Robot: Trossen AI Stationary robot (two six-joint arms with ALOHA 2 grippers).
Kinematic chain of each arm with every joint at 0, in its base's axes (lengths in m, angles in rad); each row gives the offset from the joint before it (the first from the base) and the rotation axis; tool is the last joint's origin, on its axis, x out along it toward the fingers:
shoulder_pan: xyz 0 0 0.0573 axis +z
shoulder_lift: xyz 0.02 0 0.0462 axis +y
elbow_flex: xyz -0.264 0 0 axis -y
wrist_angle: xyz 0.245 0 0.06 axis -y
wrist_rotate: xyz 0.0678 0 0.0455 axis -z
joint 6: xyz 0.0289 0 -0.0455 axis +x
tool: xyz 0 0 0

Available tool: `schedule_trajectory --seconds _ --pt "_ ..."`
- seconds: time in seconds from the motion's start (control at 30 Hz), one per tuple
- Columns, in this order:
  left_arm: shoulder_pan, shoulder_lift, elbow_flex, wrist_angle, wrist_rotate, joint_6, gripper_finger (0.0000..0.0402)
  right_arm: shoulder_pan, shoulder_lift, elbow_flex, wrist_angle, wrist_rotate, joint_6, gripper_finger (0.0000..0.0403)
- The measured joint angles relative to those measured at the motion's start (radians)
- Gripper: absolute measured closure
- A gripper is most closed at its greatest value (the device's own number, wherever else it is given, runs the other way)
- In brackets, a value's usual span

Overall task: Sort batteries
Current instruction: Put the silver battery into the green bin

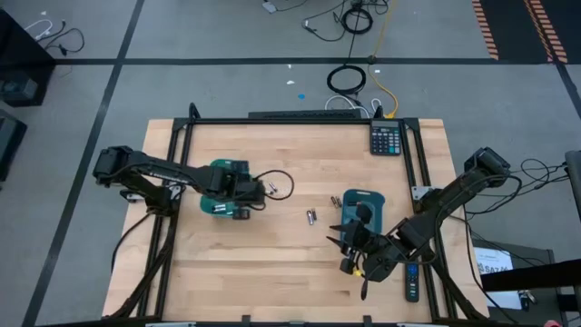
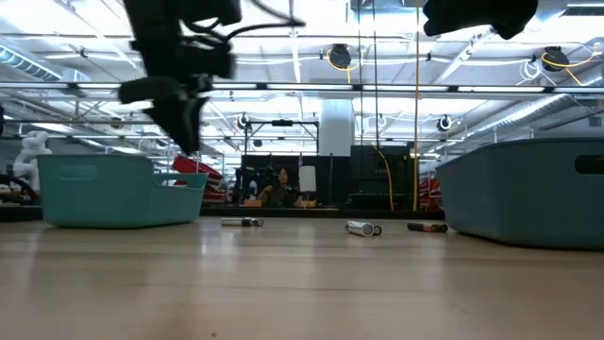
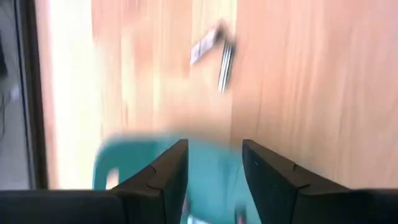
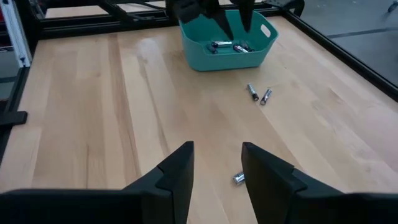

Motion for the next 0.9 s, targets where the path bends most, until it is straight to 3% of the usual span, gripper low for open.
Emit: schedule_trajectory --seconds 0.1,0.37,0.53,0.9 --pt "0.024 0.050 0.001 0.114 0.035 0.049 0.0240 -0.001 0.000 0.000 0.000 0.001 0.000 0.0277" --pt "0.082 0.182 0.000 0.229 0.067 0.123 0.0240 0.000 0.000 0.000 0.000 0.001 -0.008 0.0277" --pt "0.121 0.232 0.000 0.274 0.135 0.139 0.0240 -0.001 0.000 0.000 0.001 -0.001 -0.016 0.0277" --pt "0.176 0.323 0.001 0.316 0.144 0.165 0.0254 -0.007 0.006 0.000 0.009 -0.022 -0.019 0.0277"
